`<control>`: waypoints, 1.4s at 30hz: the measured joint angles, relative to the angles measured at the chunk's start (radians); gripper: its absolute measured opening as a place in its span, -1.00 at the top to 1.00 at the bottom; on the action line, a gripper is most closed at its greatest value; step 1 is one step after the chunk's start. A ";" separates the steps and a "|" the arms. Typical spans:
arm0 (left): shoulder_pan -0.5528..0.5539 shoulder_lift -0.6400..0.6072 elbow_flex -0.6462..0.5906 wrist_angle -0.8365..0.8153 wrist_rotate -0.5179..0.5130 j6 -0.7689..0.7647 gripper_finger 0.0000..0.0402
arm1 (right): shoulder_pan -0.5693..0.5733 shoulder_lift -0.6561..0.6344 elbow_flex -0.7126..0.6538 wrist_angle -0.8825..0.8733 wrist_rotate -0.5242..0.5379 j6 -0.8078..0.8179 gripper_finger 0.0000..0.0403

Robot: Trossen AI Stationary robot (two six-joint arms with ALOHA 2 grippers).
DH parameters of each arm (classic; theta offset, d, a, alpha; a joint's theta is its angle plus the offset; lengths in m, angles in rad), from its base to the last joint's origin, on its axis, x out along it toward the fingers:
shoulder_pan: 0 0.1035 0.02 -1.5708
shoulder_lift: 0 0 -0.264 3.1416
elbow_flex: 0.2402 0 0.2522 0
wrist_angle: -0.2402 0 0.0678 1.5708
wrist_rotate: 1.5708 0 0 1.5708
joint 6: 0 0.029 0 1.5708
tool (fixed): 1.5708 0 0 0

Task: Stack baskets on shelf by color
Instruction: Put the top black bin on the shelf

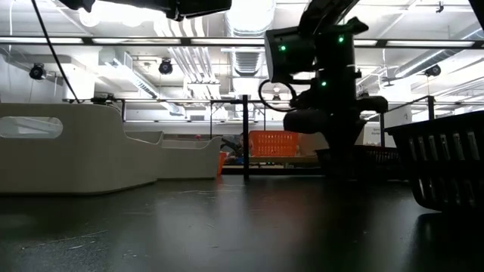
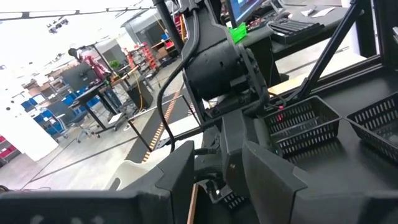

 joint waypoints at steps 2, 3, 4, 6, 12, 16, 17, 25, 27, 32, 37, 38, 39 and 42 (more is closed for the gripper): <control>0.000 -0.002 -0.001 0.003 0.000 0.000 0.40 | 0.001 -0.016 0.004 -0.025 -0.015 -0.020 0.96; 0.000 -0.004 -0.002 0.001 0.000 0.000 0.40 | 0.004 -0.027 0.007 -0.034 -0.021 -0.035 0.96; 0.000 -0.004 -0.003 0.001 0.000 0.000 0.40 | 0.005 -0.040 0.009 -0.037 -0.025 -0.050 0.96; 0.000 -0.005 -0.003 0.002 0.000 0.000 0.40 | 0.015 -0.070 0.014 -0.040 -0.041 -0.100 0.96; 0.000 -0.005 -0.003 0.002 0.000 0.000 0.40 | 0.063 -0.213 0.016 -0.048 -0.117 -0.203 0.96; 0.000 -0.005 -0.003 0.002 0.000 0.000 0.40 | 0.103 -0.322 0.016 -0.044 -0.169 -0.309 0.96; 0.000 -0.005 -0.002 0.002 0.000 0.000 0.40 | 0.116 -0.351 0.016 -0.041 -0.168 -0.358 0.96; 0.000 -0.005 0.001 0.007 0.000 0.000 0.40 | 0.213 -0.536 0.016 -0.040 -0.173 -0.803 0.96; 0.000 -0.005 0.001 0.007 0.000 0.000 0.40 | 0.232 -0.568 0.016 -0.047 -0.163 -0.925 0.96; 0.000 -0.005 -0.001 0.020 0.000 0.000 0.40 | 0.250 -0.623 0.006 -0.080 -0.033 -1.115 0.96; 0.000 -0.005 -0.002 0.021 0.000 0.000 0.40 | 0.228 -0.654 0.002 -0.240 -0.008 -1.145 0.96; 0.000 -0.005 -0.002 0.021 0.000 0.000 0.40 | 0.224 -0.660 0.002 -0.274 -0.007 -1.123 0.96; 0.000 -0.005 -0.002 0.021 0.000 0.000 0.40 | 0.222 -0.669 0.001 -0.301 -0.006 -1.095 0.96; 0.000 -0.005 -0.002 0.022 0.000 0.000 0.40 | 0.223 -0.699 -0.002 -0.361 -0.004 -1.016 0.96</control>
